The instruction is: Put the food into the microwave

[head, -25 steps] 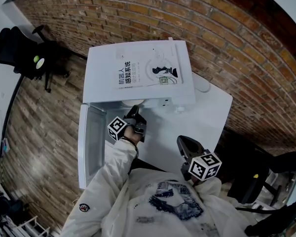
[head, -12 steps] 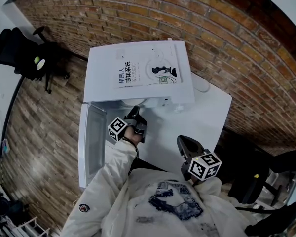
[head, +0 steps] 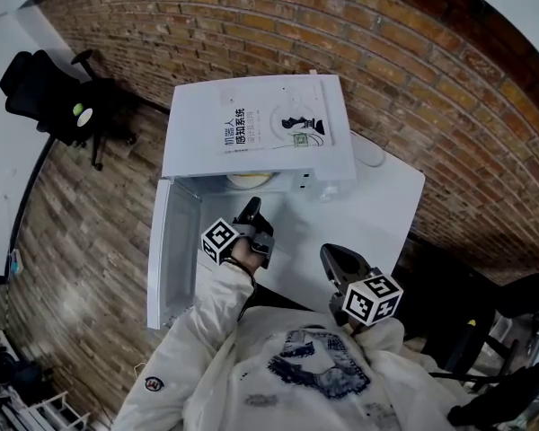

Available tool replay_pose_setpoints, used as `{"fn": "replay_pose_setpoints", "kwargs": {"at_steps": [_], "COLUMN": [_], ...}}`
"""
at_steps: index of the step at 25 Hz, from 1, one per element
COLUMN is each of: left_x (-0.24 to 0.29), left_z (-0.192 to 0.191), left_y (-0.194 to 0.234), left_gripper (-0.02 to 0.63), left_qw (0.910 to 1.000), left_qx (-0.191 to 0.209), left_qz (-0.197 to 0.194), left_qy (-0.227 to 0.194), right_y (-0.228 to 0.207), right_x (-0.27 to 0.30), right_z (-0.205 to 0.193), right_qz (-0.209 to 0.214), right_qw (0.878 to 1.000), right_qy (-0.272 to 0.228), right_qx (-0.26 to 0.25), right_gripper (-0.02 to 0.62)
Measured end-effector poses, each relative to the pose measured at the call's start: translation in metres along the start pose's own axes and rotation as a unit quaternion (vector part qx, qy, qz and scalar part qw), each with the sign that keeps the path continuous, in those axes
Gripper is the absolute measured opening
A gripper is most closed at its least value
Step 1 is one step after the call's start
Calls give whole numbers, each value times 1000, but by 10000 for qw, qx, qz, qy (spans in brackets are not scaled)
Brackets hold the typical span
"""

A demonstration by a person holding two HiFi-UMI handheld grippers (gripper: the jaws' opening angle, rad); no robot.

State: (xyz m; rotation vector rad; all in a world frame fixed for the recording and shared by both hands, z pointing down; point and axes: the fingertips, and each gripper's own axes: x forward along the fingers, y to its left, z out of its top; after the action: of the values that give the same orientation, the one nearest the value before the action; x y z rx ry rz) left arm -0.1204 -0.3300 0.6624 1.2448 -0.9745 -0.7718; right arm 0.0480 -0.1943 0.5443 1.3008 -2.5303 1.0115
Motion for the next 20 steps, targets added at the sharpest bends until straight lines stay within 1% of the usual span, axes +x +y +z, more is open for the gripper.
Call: {"fn": "replay_pose_setpoints", "kwargs": {"at_steps": [2, 5, 9, 11, 13, 15, 17, 20], "left_x": [-7, -19, -38, -48, -58, -70, -83, -99], "left_z": [-6, -16, -27, -32, -36, -39, -40, -41], "left_y": [-8, -24, -47, -58, -69, -78, -86, -101], "left_gripper": [6, 6, 6, 6, 6, 6, 6, 6], "left_qw": [9998, 9973, 9893, 9827, 9726, 9601, 9451, 9196], "left_qx": [169, 720, 1443, 1830, 2298, 2774, 3255, 3918], "left_qz": [-9, -12, -53, -86, -65, 15, 116, 224], "left_qy": [70, 165, 225, 285, 353, 358, 284, 173], "right_y": [4, 10, 18, 23, 30, 37, 43, 50], "right_x": [-1, -3, -3, 0, 3, 5, 7, 11], "right_z": [0, -1, -2, -1, 0, 1, 2, 2], "right_qz": [43, 113, 225, 285, 363, 445, 516, 591], "right_qw": [10000, 9999, 9996, 9994, 9991, 9987, 9983, 9976], "right_qy": [-16, -39, -59, -71, -90, -104, -111, -117], "right_qx": [-31, -68, -133, -168, -206, -235, -265, -353], "right_gripper": [15, 14, 15, 15, 15, 15, 15, 15]}}
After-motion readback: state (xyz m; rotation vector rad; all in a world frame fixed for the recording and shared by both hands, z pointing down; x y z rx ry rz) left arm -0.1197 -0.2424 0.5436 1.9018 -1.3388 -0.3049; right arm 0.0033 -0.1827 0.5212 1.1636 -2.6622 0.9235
